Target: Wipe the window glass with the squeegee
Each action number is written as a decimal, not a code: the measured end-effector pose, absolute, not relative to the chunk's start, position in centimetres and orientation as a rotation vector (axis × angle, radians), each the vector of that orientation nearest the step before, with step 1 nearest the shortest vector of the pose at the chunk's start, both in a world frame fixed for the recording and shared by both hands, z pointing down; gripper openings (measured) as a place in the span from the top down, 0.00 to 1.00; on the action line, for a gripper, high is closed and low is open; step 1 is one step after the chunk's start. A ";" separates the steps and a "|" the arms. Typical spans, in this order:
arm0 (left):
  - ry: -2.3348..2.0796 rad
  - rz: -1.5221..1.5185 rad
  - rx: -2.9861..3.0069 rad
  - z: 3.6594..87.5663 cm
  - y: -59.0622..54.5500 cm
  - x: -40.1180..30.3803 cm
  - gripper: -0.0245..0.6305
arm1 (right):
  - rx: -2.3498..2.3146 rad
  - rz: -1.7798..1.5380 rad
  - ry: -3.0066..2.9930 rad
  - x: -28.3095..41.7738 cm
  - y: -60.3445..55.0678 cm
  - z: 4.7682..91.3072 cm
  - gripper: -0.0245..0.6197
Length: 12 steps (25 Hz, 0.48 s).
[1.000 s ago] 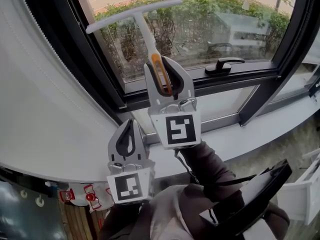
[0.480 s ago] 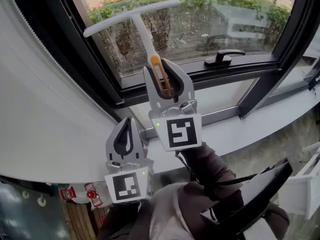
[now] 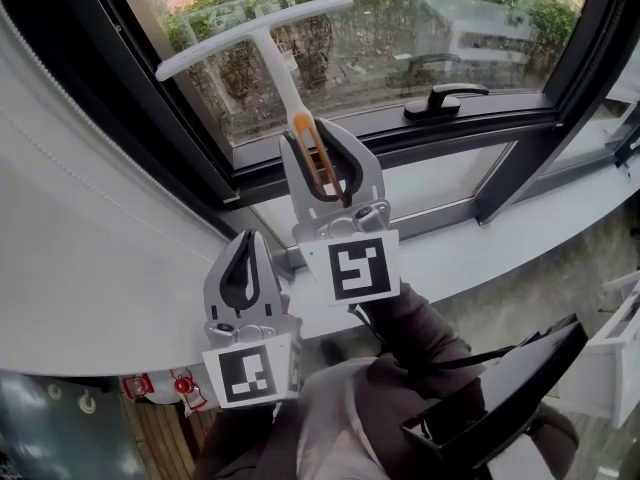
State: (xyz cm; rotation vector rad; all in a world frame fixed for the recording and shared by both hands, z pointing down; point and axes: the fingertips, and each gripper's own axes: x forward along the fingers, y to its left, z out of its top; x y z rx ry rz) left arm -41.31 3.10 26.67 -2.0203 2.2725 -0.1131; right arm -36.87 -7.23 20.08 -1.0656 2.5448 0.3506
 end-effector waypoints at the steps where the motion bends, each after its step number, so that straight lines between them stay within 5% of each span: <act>1: 2.270 -0.116 -2.024 26.7 3.1 -41.3 0.96 | -1.068 0.349 2.547 -36.9 -7.2 20.2 0.76; 12: 2.261 -0.114 -2.043 27.1 2.6 -41.3 0.96 | -1.096 0.333 2.564 -36.9 -7.2 22.0 0.76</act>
